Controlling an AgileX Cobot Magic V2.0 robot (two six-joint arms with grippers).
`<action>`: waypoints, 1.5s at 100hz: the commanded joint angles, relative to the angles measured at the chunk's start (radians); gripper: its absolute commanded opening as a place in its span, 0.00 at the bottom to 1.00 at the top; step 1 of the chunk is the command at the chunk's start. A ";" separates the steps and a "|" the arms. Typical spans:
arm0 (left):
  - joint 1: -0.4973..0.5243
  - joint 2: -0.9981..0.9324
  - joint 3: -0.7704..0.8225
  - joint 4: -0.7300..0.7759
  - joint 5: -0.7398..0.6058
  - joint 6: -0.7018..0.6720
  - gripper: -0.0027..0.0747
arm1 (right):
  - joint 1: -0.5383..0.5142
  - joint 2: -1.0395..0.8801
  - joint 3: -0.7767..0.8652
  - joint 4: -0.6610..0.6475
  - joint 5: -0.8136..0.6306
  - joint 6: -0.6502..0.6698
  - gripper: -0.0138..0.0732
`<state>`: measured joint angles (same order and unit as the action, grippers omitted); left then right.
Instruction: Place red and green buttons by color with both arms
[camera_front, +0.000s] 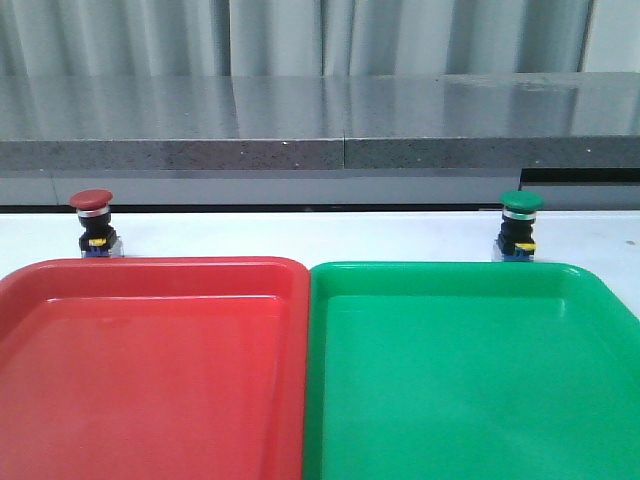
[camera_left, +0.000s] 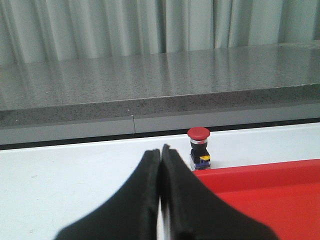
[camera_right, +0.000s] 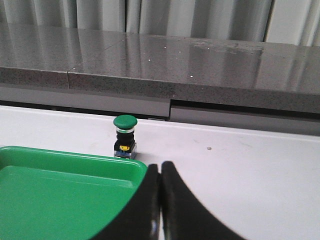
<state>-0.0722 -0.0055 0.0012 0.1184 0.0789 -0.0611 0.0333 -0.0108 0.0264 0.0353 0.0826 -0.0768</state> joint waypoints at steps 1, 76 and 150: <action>0.004 -0.030 0.043 -0.003 -0.086 -0.005 0.01 | -0.007 -0.016 -0.014 0.004 -0.077 0.002 0.08; 0.004 0.072 -0.165 -0.080 0.011 -0.009 0.01 | -0.007 -0.016 -0.014 0.004 -0.077 0.002 0.08; 0.004 0.658 -0.652 -0.110 0.486 -0.009 0.01 | -0.007 -0.016 -0.014 0.004 -0.077 0.002 0.08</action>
<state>-0.0722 0.6301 -0.6138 0.0179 0.6212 -0.0611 0.0333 -0.0108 0.0264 0.0353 0.0826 -0.0768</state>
